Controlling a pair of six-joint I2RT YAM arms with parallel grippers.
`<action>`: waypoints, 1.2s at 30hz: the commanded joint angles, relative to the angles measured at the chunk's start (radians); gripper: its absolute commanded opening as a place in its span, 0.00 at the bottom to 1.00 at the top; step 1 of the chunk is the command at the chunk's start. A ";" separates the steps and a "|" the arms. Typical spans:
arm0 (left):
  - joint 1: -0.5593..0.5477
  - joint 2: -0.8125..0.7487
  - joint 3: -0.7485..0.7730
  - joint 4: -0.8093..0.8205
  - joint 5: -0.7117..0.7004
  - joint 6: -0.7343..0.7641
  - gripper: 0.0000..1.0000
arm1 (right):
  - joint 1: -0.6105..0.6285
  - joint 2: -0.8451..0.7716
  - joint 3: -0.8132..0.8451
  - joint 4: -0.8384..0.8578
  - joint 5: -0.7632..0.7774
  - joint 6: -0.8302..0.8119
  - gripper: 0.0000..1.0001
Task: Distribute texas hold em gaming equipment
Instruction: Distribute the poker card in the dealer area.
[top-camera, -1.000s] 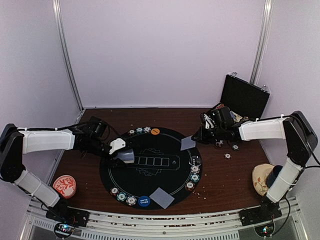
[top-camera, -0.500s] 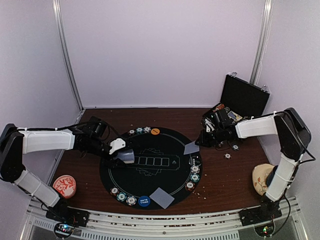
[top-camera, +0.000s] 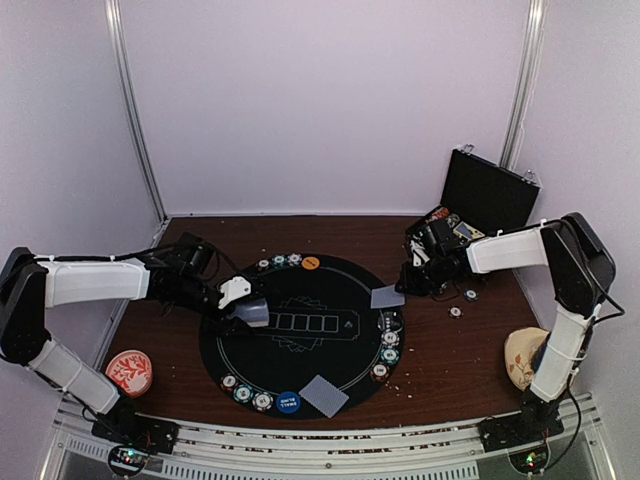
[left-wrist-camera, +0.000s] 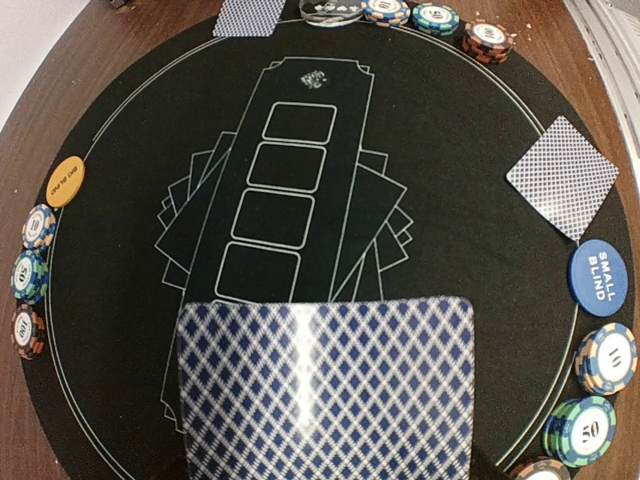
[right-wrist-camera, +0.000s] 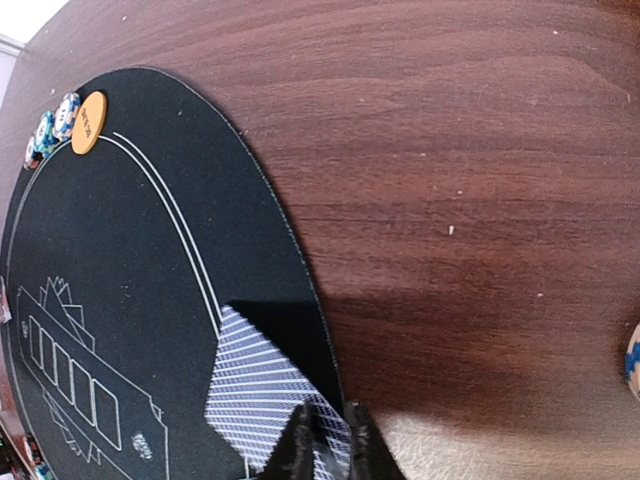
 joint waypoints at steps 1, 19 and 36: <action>-0.004 -0.019 -0.008 0.010 0.025 0.014 0.11 | -0.010 0.021 0.029 -0.028 0.046 -0.020 0.18; -0.002 -0.024 0.001 0.010 0.017 -0.002 0.11 | 0.124 -0.253 -0.102 0.210 0.108 -0.014 0.69; -0.002 -0.042 -0.003 0.021 0.014 -0.017 0.11 | 0.481 0.087 0.108 0.593 -0.048 0.223 0.85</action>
